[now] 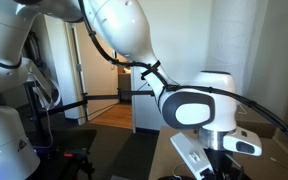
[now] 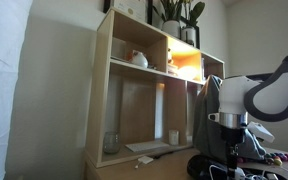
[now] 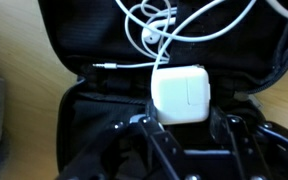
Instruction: Put the charger head in the black bag
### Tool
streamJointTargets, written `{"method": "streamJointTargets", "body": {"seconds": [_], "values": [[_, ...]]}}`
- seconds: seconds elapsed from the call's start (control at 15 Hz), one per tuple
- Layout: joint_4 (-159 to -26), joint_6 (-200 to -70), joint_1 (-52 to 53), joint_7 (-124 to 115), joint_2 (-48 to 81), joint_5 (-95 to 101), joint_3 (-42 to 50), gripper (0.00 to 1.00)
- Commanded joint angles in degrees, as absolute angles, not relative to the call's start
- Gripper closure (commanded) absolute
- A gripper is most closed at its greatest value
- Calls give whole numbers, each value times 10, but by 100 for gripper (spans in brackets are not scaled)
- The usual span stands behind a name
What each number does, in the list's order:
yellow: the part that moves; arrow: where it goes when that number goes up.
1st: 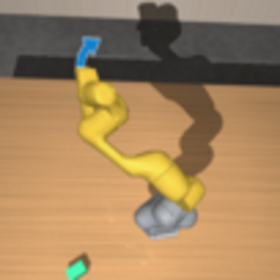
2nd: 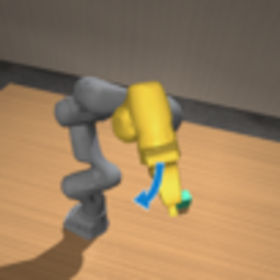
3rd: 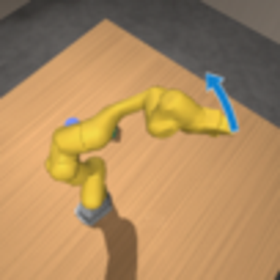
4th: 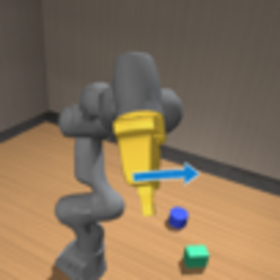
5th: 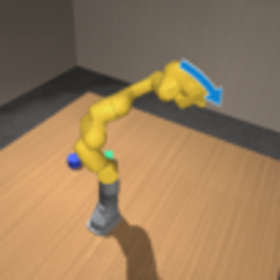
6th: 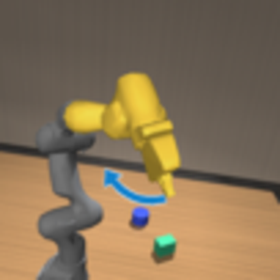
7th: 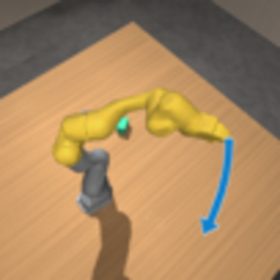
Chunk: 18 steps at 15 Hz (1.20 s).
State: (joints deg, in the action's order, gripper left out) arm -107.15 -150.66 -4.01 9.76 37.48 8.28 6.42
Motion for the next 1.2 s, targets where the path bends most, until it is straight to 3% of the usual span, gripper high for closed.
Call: {"method": "streamJointTargets", "body": {"seconds": [0.0,0.27,0.33,0.8,0.87,1.13], "values": [[-1072,-1465,-36,83,373,97,72,73],[-1076,-1472,-48,95,368,83,55,73],[-1070,-1479,-46,94,376,89,59,48],[-1070,-1479,-46,94,376,89,57,48],[-1070,-1479,-46,94,376,89,57,73],[-1095,-1500,-45,98,363,95,59,73]]}}
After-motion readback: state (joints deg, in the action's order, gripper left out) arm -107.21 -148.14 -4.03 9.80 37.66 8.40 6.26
